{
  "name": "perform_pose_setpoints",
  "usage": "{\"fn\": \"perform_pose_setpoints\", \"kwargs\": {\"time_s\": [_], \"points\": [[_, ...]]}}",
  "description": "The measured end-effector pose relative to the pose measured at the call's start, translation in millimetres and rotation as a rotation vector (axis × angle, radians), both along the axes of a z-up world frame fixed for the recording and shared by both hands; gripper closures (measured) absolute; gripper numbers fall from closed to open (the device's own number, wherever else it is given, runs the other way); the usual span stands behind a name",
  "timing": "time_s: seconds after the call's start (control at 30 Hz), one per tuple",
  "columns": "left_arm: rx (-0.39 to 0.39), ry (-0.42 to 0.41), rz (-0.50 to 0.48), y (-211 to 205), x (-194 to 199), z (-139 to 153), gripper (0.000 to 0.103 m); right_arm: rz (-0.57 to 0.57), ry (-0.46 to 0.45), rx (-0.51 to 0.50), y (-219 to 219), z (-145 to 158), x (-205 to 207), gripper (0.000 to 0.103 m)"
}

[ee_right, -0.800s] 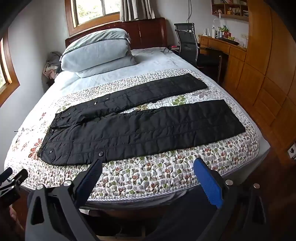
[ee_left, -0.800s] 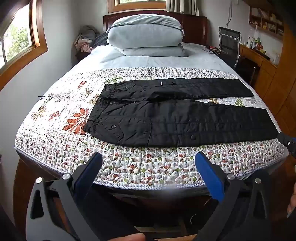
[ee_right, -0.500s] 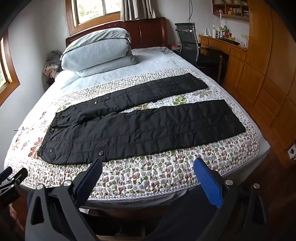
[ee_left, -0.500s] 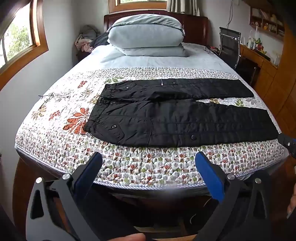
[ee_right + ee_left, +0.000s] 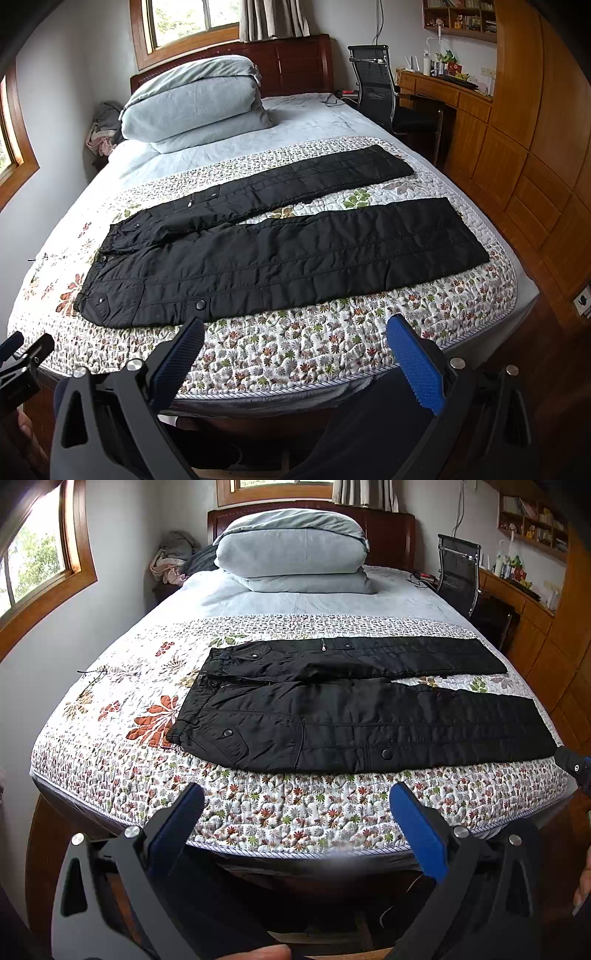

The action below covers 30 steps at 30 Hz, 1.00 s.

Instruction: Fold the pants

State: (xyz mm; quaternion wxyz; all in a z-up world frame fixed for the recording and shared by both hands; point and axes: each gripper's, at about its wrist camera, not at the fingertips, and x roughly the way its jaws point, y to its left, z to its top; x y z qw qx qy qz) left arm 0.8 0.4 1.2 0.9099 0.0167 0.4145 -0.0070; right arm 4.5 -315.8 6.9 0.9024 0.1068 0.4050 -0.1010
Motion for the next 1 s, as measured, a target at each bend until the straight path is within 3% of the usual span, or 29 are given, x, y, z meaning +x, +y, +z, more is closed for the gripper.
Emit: {"fn": "perform_pose_setpoints", "kwargs": {"time_s": [1.0], "points": [[0.005, -0.003, -0.001, -1.1, -1.5, 0.3, 0.003, -0.003, 0.001, -0.008, -1.4, -2.1, -1.1, 0.003]]}}
